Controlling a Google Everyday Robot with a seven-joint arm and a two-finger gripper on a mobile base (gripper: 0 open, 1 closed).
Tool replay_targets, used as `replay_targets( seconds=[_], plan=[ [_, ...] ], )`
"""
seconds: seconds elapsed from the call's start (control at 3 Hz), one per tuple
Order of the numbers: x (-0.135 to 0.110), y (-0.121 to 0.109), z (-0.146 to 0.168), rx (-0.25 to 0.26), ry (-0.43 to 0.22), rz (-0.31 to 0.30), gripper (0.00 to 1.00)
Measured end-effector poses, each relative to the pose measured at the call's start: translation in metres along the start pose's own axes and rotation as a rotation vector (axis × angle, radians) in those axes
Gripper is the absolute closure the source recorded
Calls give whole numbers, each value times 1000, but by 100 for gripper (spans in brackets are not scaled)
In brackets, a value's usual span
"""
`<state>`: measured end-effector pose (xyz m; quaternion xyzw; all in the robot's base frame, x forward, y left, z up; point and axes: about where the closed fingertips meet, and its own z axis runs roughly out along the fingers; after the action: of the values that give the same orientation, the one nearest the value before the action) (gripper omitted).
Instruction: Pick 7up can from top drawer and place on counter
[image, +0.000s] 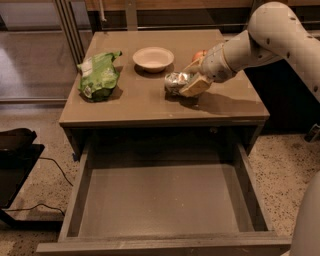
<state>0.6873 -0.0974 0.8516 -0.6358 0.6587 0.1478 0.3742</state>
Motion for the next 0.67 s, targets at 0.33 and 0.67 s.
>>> replay_targets(
  seconds=[0.33, 0.67],
  plan=[
    [0, 0, 0, 0, 0, 0, 12],
    [0, 0, 0, 0, 0, 0, 0]
  ],
)
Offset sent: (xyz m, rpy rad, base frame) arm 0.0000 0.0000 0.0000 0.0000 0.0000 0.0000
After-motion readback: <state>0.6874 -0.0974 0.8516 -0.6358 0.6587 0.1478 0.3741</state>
